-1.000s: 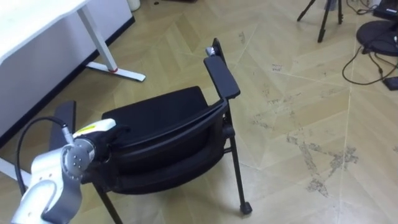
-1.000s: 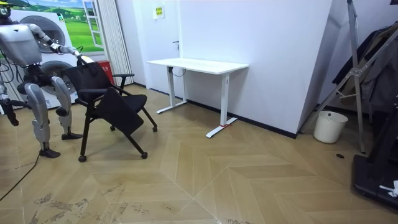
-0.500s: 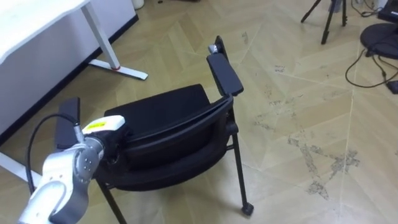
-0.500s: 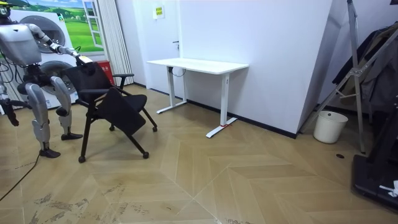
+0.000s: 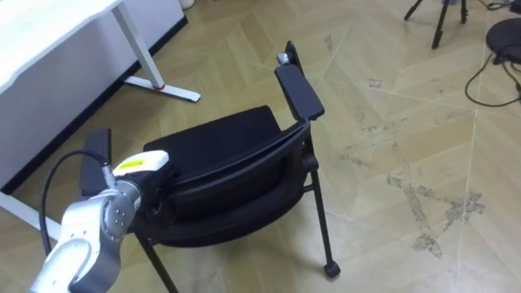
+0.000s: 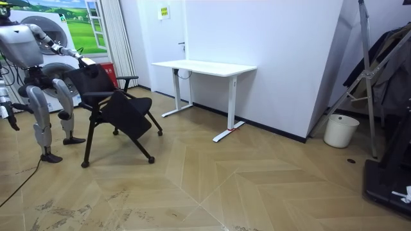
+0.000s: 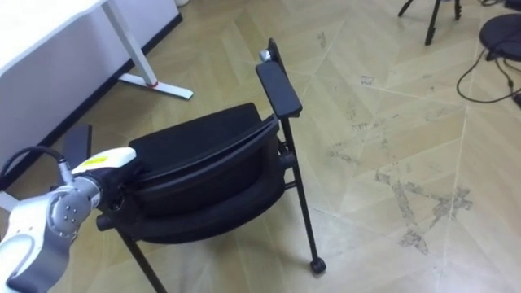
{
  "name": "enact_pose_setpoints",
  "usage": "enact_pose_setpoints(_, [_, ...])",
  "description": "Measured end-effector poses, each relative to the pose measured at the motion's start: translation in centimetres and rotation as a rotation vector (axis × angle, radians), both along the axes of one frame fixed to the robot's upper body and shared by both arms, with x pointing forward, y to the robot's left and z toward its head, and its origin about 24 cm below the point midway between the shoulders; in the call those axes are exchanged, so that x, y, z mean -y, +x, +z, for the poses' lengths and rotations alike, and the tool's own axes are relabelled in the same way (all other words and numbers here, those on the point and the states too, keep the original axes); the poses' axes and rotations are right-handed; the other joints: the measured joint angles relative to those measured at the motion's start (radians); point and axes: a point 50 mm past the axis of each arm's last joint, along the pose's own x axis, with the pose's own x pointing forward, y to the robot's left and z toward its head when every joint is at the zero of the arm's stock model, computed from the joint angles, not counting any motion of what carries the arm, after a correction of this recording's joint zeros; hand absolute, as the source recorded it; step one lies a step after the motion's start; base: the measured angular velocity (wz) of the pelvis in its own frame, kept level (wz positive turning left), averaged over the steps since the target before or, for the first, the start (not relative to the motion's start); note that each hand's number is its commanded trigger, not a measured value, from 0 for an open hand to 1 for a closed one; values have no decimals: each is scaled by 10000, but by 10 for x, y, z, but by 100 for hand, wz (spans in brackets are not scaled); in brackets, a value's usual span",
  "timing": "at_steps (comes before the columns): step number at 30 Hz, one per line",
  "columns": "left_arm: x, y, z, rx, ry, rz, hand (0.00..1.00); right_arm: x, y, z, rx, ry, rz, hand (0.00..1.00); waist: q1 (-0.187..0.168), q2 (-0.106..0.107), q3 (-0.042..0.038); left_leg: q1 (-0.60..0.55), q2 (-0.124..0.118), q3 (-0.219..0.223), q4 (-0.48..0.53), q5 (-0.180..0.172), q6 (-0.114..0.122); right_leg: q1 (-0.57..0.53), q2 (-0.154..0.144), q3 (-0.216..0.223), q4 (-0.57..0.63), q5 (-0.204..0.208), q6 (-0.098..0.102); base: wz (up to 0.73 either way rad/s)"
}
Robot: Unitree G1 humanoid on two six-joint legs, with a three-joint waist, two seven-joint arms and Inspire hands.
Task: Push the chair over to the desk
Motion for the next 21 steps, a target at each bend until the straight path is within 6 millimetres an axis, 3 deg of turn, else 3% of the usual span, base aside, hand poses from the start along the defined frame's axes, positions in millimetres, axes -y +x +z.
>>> enact_pose_setpoints(4, [0,2,7,375,-59,-48,100,9,27,19,473,-1428,1893,0,162,-290,57,-49,-26,153,12,1,4,-138,-63,75,155,-10,18,-4])
enact_pose_setpoints(8, [2,3,13,689,31,-291,100,15,41,32,738,-2373,2812,0,346,-625,-53,-196,-26,152,45,0,6,-234,-67,76,174,-5,23,0])
enact_pose_setpoints(15, [2,4,14,847,35,-489,100,38,80,80,1569,-4588,4623,0,560,-677,-57,-164,-39,153,19,-3,12,-283,-75,116,256,-6,25,0])
enact_pose_setpoints(19, [1,5,18,1096,59,-642,100,39,111,120,2737,-6109,5550,0,611,-890,66,-159,-35,78,5,1,18,-280,-72,93,332,-6,24,1])
enact_pose_setpoints(21, [0,6,20,1202,104,-782,100,37,120,134,3163,-6614,5827,0,649,-1003,55,-175,-37,67,21,1,19,-286,-72,89,311,-7,25,2])
